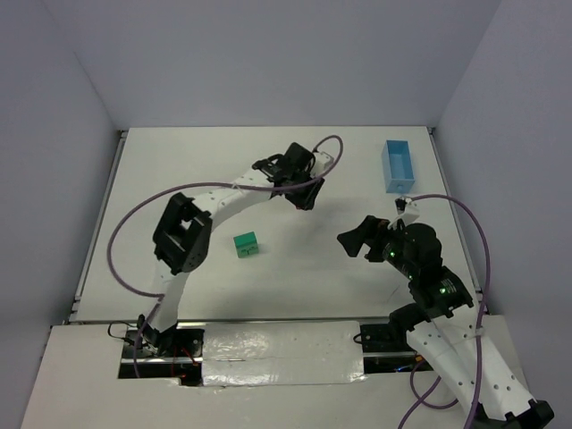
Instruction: Build the wood block tower
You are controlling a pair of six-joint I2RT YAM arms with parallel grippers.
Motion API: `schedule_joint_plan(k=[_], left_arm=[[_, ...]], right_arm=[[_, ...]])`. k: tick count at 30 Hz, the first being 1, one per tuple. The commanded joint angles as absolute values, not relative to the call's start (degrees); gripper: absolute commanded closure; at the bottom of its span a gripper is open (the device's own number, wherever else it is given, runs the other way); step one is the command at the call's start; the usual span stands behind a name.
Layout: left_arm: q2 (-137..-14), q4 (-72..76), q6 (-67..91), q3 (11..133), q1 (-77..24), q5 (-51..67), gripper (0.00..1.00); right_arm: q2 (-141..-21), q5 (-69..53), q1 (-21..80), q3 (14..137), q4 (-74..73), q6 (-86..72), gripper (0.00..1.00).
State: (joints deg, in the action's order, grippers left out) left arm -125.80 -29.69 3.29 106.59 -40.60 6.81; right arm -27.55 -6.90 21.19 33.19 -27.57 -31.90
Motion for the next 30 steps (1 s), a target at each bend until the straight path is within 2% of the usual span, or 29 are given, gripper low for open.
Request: schedule_joint_plan(k=[1, 6, 9, 12, 14, 18, 22, 30], left_arm=[[-109.8, -23.0, 19.8, 100.7, -41.0, 4.9, 1.0], [-93.8, -15.0, 40.6, 86.4, -42.1, 0.3, 1.0], [-80.9, -8.4, 51.4, 74.4, -46.5, -7.8, 1.0], [-74.1, -4.5, 60.4, 68.3, -50.6, -13.9, 1.0], [-71.7, -3.1, 65.5, 66.2, -52.5, -16.8, 1.0], [-68.2, -3.6, 72.0, 63.6, -58.3, -27.6, 1.0], [-66.7, -3.5, 76.2, 62.3, -60.6, -32.6, 1.0], [-67.0, -3.7, 77.8, 62.8, -61.3, -32.7, 1.0]], right_arm=[[-25.9, -10.6, 20.9, 32.7, -22.1, -33.1, 0.0], [-23.7, -18.8, 21.1, 27.2, -7.6, -36.3, 0.0], [-23.0, -17.2, 21.9, 22.6, 2.8, -40.0, 0.01], [-25.3, -13.8, 24.2, 20.9, 10.5, -40.7, 0.03], [-26.4, -12.3, 27.8, 21.8, 13.4, -40.5, 0.05], [-31.7, 0.3, 39.6, 27.1, 14.8, -35.3, 0.06], [-35.2, 10.6, 49.5, 31.2, 14.8, -32.5, 0.08], [-39.6, 18.1, 54.2, 33.1, 16.4, -28.3, 0.15]])
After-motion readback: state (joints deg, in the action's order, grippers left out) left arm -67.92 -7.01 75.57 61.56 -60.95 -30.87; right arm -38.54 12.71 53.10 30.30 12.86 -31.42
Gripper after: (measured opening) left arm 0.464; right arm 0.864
